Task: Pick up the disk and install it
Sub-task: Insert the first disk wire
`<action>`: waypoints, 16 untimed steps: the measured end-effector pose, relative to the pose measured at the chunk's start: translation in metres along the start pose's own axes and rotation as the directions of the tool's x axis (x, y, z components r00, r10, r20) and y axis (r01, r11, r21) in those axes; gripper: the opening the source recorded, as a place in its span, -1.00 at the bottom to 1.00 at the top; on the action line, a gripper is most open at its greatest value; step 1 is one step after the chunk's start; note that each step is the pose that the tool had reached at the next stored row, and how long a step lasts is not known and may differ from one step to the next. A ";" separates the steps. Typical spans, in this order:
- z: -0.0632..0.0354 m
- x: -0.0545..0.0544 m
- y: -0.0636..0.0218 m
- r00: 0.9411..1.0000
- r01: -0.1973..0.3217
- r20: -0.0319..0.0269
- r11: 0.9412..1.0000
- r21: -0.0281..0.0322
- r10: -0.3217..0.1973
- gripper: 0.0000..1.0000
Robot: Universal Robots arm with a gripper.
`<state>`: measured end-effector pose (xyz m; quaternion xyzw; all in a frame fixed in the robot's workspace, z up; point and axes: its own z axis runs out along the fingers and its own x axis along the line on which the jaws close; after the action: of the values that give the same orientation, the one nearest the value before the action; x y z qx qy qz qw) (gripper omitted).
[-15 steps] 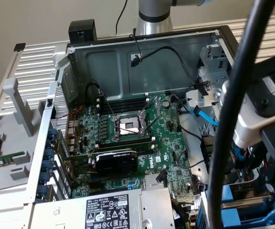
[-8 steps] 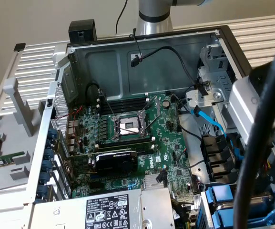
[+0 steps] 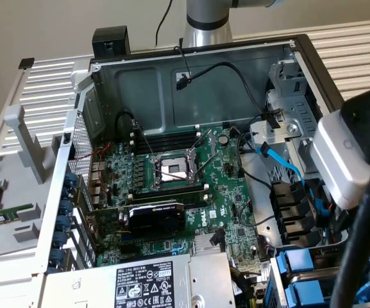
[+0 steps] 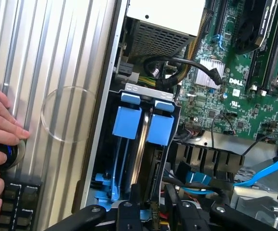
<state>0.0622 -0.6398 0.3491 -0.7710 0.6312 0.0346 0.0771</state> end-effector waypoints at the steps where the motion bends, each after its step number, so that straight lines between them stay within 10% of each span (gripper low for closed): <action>1: 0.0004 0.000 -0.0001 1.000 0.002 0.004 1.000 0.000 -0.002 -0.33; 9: 0.0044 0.004 -0.0016 1.000 0.008 0.026 1.000 -0.014 -0.007 -0.33; 16: 0.0067 0.004 -0.0024 1.000 0.009 0.030 1.000 -0.016 -0.008 -0.33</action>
<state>0.0657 -0.6423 0.3420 -0.7738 0.6263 0.0508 0.0805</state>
